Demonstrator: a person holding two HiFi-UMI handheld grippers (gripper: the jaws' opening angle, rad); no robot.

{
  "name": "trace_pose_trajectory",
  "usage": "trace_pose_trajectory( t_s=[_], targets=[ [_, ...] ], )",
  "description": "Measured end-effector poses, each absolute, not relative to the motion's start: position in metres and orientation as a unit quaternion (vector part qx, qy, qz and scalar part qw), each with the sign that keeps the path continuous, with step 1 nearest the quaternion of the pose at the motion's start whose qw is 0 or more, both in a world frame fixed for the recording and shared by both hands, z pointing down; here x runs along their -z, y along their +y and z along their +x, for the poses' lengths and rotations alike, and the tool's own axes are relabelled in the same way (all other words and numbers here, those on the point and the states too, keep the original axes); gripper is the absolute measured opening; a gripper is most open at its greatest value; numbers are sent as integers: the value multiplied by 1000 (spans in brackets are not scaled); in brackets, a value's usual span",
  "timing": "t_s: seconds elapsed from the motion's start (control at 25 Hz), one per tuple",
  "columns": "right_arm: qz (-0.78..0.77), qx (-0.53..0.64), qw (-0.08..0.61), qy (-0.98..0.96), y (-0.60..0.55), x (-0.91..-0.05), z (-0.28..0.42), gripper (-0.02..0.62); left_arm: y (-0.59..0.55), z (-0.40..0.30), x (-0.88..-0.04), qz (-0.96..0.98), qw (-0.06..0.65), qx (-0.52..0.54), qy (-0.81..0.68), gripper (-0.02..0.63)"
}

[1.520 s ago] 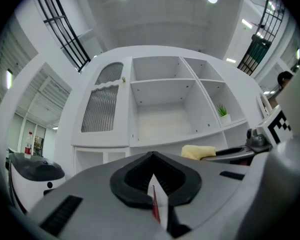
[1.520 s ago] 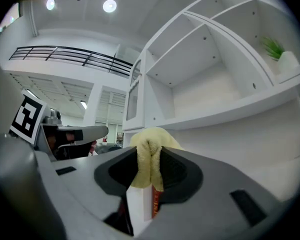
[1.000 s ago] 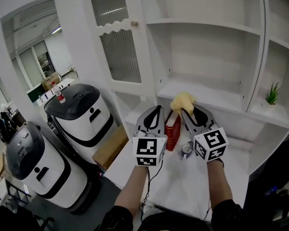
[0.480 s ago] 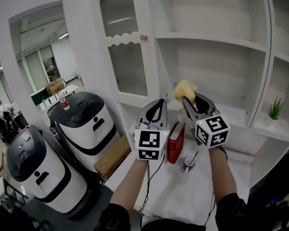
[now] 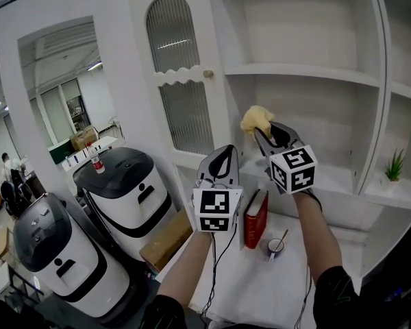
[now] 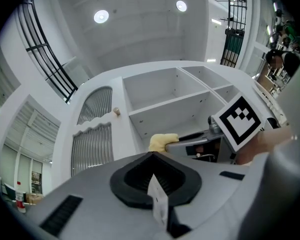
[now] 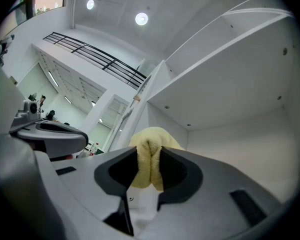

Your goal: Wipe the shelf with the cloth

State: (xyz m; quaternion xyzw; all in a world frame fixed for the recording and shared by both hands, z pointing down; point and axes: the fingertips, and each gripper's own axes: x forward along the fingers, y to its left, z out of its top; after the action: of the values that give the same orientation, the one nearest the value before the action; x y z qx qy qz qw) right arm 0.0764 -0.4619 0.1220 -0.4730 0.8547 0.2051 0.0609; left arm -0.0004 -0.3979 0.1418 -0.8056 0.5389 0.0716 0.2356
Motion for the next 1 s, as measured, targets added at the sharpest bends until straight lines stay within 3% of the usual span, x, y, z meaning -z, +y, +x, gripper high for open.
trace_pose_trajectory(
  t_s=[1.0],
  targets=[
    [-531, -282, -1, 799, -527, -33, 42, 112, -413, -21, -105, -797, 256, -89, 540, -2]
  ],
)
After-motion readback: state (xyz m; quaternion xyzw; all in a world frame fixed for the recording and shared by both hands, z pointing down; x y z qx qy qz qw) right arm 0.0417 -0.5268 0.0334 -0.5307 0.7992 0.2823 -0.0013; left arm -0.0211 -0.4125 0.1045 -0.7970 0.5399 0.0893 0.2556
